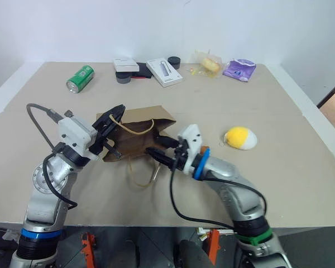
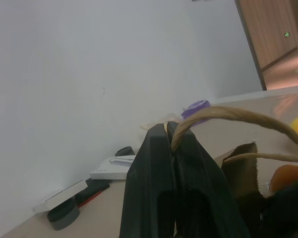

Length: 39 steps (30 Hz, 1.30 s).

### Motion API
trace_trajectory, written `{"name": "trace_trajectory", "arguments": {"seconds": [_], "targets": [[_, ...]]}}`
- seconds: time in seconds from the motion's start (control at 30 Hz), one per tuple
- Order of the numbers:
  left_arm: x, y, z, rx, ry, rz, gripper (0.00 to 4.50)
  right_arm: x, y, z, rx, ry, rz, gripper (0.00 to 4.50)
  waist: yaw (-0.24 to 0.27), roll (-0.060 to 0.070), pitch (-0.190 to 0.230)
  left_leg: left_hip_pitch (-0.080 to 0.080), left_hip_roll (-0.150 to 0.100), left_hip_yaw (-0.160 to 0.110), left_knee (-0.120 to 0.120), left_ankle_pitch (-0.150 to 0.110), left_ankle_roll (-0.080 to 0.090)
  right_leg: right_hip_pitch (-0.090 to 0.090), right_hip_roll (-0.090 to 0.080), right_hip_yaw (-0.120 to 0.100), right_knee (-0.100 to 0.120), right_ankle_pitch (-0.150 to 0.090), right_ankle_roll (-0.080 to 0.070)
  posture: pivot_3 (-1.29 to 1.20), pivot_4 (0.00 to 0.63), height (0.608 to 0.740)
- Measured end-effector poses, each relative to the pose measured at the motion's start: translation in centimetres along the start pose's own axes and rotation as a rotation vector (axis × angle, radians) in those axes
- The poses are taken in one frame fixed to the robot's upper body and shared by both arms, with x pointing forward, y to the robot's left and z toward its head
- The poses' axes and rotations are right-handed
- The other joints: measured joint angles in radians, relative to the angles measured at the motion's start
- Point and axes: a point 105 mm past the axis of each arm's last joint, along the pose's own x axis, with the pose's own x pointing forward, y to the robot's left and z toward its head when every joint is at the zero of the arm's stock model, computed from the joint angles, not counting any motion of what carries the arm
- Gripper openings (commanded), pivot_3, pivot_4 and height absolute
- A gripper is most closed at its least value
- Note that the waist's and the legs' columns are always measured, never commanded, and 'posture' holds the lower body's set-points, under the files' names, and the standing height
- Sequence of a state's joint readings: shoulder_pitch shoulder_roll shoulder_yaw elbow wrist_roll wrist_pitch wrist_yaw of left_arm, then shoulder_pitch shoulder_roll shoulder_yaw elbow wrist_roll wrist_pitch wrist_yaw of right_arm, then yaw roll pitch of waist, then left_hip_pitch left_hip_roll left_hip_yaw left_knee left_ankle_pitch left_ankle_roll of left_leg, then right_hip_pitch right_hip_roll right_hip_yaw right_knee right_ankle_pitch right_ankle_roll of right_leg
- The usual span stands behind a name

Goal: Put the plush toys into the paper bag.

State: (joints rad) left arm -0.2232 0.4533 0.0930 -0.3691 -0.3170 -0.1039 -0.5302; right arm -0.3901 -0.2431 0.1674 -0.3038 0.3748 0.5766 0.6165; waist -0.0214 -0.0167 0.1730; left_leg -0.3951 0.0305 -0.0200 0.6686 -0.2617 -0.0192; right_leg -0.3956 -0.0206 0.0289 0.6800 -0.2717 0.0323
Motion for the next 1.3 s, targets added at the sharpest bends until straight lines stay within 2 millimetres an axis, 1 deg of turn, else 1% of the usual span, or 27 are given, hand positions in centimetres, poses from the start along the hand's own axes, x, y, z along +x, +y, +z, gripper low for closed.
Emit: {"name": "trace_trajectory", "arguments": {"seconds": [0.03, 0.1, 0.13, 0.2, 0.23, 0.27, 0.33, 0.37, 0.4, 0.5, 0.57, 0.73, 0.77, 0.8, 0.87, 0.9, 0.93, 1.0, 1.07, 1.1, 1.17, 1.27, 1.3], "targets": [[0.0, 0.0, 0.0, 0.000, 0.001, -0.001, 0.00, -0.8, 0.0, 0.5, -0.002, 0.000, 0.016, 4.46, 0.000, 0.000, 0.000, 0.000, 0.000, 0.000, 0.000, 0.000, 0.000, 0.000, 0.000, 0.000, 0.000, 0.000, 0.000, 0.00, 0.150, 0.740], [0.0, 0.0, -0.1, -0.003, 0.002, -0.002, 0.00, -2.8, -0.5, 1.4, 0.012, 0.007, 0.033, 4.46, 0.000, 0.000, 0.000, 0.000, 0.000, 0.000, 0.000, 0.000, 0.000, 0.000, 0.000, 0.000, 0.000, 0.000, 0.000, 0.00, 0.150, 0.740], [0.0, 0.0, -0.1, -0.004, 0.003, -0.002, 0.00, -3.3, -0.8, 1.5, 0.018, 0.017, 0.029, 4.46, 0.000, 0.000, 0.000, 0.000, 0.000, 0.000, 0.000, 0.000, 0.000, 0.000, 0.000, 0.000, 0.000, 0.000, 0.000, 0.00, 0.150, 0.740], [0.0, 0.0, -0.1, -0.007, 0.002, -0.003, 0.00, -4.7, -2.0, 1.8, 0.030, 0.046, -0.011, 4.46, 0.000, -0.001, 0.000, 0.000, 0.000, 0.001, 0.000, 0.000, 0.000, 0.000, 0.000, 0.000, 0.000, 0.000, 0.000, 0.00, 0.150, 0.740], [0.0, 0.0, -0.1, -0.012, 0.001, -0.002, 0.00, -5.6, -3.1, 1.8, 0.043, 0.078, -0.059, 4.46, -0.001, -0.001, 0.000, 0.000, 0.000, 0.001, 0.000, 0.000, 0.000, 0.000, 0.000, 0.001, 0.000, 0.000, 0.000, 0.00, 0.150, 0.740], [0.0, 0.0, -0.1, -0.014, 0.001, -0.001, 0.00, -5.9, -3.7, 1.7, 0.052, 0.098, -0.091, 4.46, -0.002, -0.001, 0.000, 0.000, 0.000, 0.001, 0.000, 0.000, 0.000, 0.000, 0.000, 0.001, 0.000, 0.000, 0.000, 0.00, 0.150, 0.740], [0.0, 0.0, -0.1, -0.019, -0.001, -0.001, 0.00, -6.3, -5.2, 0.6, 0.097, 0.178, -0.169, 4.46, -0.003, -0.001, 0.000, 0.001, 0.000, 0.001, 0.000, 0.001, 0.001, 0.000, 0.001, 0.002, 0.000, 0.001, -0.001, 0.00, 0.150, 0.740], [0.0, 0.0, -0.1, -0.021, -0.001, -0.002, 0.00, -6.5, -6.0, -0.4, 0.130, 0.225, -0.218, 4.46, -0.002, -0.001, 0.000, 0.001, 0.000, 0.001, 0.000, 0.001, 0.002, 0.000, 0.002, 0.001, 0.000, 0.001, -0.001, 0.00, 0.150, 0.740], [0.0, 0.0, -0.2, -0.023, 0.000, -0.005, 0.00, -6.6, -6.4, -1.5, 0.159, 0.270, -0.246, 4.46, -0.002, -0.001, 0.000, 0.001, 0.000, 0.002, 0.000, 0.001, 0.002, 0.000, 0.002, 0.001, 0.000, 0.001, -0.002, 0.00, 0.150, 0.740], [0.1, 0.1, -0.3, -0.033, -0.002, -0.011, 0.00, -6.4, -6.9, -3.7, 0.216, 0.342, -0.309, 3.65, -0.002, -0.001, 0.000, 0.000, 0.001, 0.002, -0.002, 0.001, 0.002, -0.003, 0.002, 0.002, 0.000, 0.001, -0.002, 0.00, 0.150, 0.740], [0.2, 0.2, -0.2, -0.037, -0.008, -0.011, 0.00, -6.2, -7.1, -3.9, 0.214, 0.349, -0.335, 2.69, -0.002, -0.001, 0.000, 0.000, 0.000, 0.002, -0.002, 0.001, 0.002, -0.003, 0.002, 0.003, 0.000, 0.001, -0.002, 0.00, 0.150, 0.740], [0.4, 0.2, -0.2, -0.045, -0.003, -0.012, 0.00, -6.1, -7.2, -3.4, 0.195, 0.330, -0.337, 0.34, -0.002, -0.001, 0.000, 0.000, 0.000, 0.002, -0.002, 0.001, 0.002, -0.003, 0.002, 0.004, 0.000, 0.000, -0.001, 0.00, 0.150, 0.740], [0.3, 0.2, -0.3, -0.046, -0.002, -0.012, 0.00, -6.2, -7.0, -3.2, 0.194, 0.314, -0.317, 0.02, -0.002, -0.001, 0.000, 0.000, 0.000, 0.002, -0.002, 0.001, 0.002, -0.003, 0.002, 0.004, 0.000, 0.000, -0.001, 0.00, 0.150, 0.740], [0.3, 0.2, -0.3, -0.046, -0.001, -0.012, 0.00, -6.2, -6.8, -3.2, 0.197, 0.308, -0.305, 0.02, -0.002, -0.001, 0.000, 0.000, 0.000, 0.002, -0.002, 0.001, 0.002, -0.003, 0.002, 0.003, 0.000, 0.000, -0.001, 0.00, 0.150, 0.740], [0.3, 0.2, -0.3, -0.048, -0.001, -0.011, 0.00, -6.2, -5.7, -2.1, 0.212, 0.255, -0.221, 0.02, -0.002, 0.000, 0.001, -0.002, 0.000, 0.002, -0.002, 0.001, 0.002, -0.005, 0.002, 0.004, 0.000, 0.000, -0.001, 0.00, 0.150, 0.740], [0.3, 0.2, -0.3, -0.049, -0.001, -0.011, 0.00, -6.1, -4.9, -0.7, 0.224, 0.194, -0.160, 0.02, -0.002, 0.000, 0.001, -0.003, 0.000, 0.002, -0.002, 0.001, 0.002, -0.005, 0.002, 0.004, 0.000, 0.000, -0.001, 0.00, 0.150, 0.740], [0.3, 0.2, -0.3, -0.050, 0.001, -0.011, 0.00, -6.1, -4.6, 0.1, 0.217, 0.166, -0.136, 0.02, -0.002, 0.000, 0.001, -0.003, 0.000, 0.002, -0.002, 0.001, 0.002, -0.005, 0.002, 0.004, 0.000, 0.000, -0.001, 0.00, 0.150, 0.740], [0.3, 0.2, -0.5, -0.057, 0.008, -0.010, 0.00, -6.0, -3.7, 2.4, 0.229, 0.095, -0.063, 0.02, -0.002, -0.001, 0.001, -0.003, 0.000, 0.002, -0.002, 0.001, 0.002, -0.006, 0.002, 0.004, 0.000, 0.000, -0.001, 0.00, 0.150, 0.740], [0.4, 0.2, -0.5, -0.062, 0.010, -0.007, 0.00, -5.5, -2.2, 4.9, 0.211, 0.034, 0.031, 0.02, -0.002, -0.001, 0.001, -0.003, 0.001, 0.002, -0.002, 0.001, 0.002, -0.006, 0.002, 0.003, 0.000, 0.000, -0.001, 0.00, 0.150, 0.740], [0.4, 0.1, -0.5, -0.064, 0.009, -0.007, 0.00, -5.3, -1.6, 5.4, 0.208, 0.019, 0.063, 0.02, -0.002, -0.001, 0.001, -0.003, 0.001, 0.001, -0.002, 0.001, 0.002, -0.006, 0.002, 0.003, 0.000, 0.000, -0.001, 0.00, 0.150, 0.740], [0.4, 0.1, -0.6, -0.066, 0.010, -0.006, 0.00, -4.8, -0.3, 5.8, 0.223, 0.012, 0.127, 0.02, -0.001, -0.001, 0.001, -0.004, 0.001, 0.001, -0.002, 0.001, 0.002, -0.006, 0.002, 0.001, 0.000, 0.000, -0.001, 0.00, 0.150, 0.740], [0.4, 0.2, -0.6, -0.068, 0.013, -0.003, 0.00, -4.5, 1.2, 5.4, 0.240, 0.052, 0.196, 0.02, -0.001, -0.001, 0.001, -0.005, 0.000, 0.001, -0.002, 0.001, 0.002, -0.006, 0.001, 0.002, 0.000, 0.000, -0.001, 0.00, 0.150, 0.740], [0.4, 0.2, -0.6, -0.068, 0.014, -0.002, 0.00, -4.5, 1.3, 5.4, 0.240, 0.054, 0.198, 0.02, -0.001, -0.001, 0.001, -0.005, 0.000, 0.001, -0.002, 0.001, 0.002, -0.006, 0.001, 0.002, 0.000, 0.000, -0.001, 0.00, 0.150, 0.740]]}}
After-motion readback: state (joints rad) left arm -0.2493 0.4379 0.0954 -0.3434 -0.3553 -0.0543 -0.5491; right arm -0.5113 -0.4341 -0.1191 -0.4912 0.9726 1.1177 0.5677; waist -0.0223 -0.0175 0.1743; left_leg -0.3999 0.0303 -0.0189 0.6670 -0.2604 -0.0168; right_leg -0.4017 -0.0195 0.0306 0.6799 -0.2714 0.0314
